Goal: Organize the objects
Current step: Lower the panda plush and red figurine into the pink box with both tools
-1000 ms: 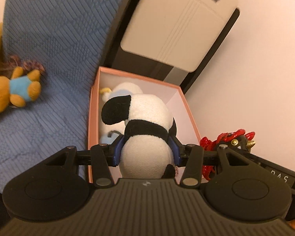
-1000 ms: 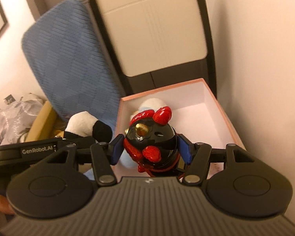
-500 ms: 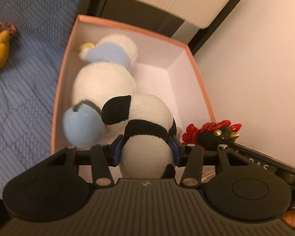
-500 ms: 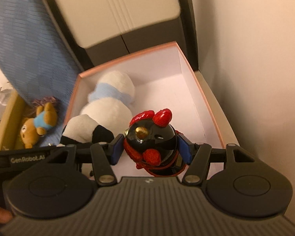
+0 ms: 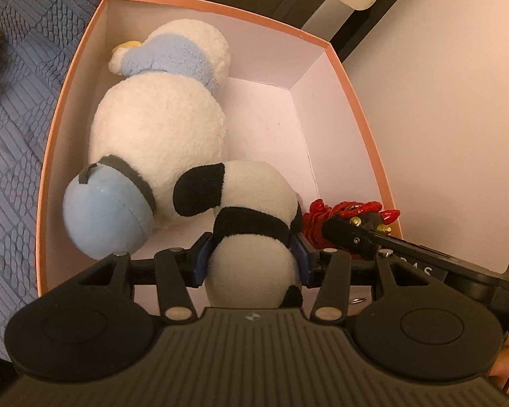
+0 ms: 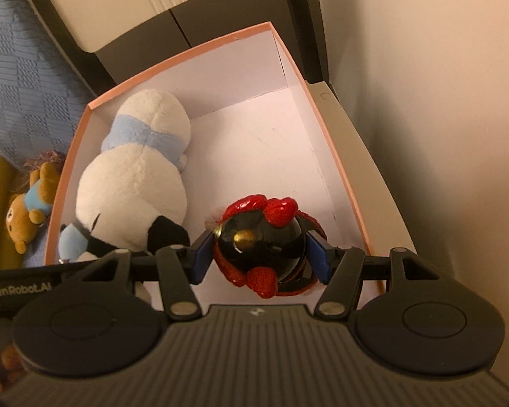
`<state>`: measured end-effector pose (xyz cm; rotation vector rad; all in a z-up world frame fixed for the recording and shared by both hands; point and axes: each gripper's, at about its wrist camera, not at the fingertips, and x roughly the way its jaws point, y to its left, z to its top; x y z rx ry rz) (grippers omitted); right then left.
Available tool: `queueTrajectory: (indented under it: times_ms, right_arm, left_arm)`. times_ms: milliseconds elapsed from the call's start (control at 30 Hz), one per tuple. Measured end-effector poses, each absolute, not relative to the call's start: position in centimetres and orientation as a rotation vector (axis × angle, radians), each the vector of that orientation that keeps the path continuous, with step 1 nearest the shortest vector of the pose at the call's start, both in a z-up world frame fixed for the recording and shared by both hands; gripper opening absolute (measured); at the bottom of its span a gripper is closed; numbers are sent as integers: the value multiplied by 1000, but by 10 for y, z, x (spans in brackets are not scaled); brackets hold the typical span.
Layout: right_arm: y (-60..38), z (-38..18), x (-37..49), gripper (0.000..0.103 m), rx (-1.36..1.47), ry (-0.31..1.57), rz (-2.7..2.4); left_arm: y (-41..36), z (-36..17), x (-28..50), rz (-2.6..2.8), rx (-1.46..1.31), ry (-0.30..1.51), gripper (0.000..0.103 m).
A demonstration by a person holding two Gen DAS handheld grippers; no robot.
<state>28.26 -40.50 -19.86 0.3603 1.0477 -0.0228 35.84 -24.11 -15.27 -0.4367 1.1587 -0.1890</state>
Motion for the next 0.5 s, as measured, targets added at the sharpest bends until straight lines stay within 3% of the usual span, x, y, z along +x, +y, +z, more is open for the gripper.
queueTrajectory:
  times_ms: [200, 500]
  right_arm:
    - [-406, -198, 282, 66, 369, 1064, -33]
    - [-399, -161, 266, 65, 351, 997, -36]
  left_arm:
    - [-235, -146, 356, -183, -436, 1156, 70]
    - [-218, -101, 333, -198, -443, 1048, 70]
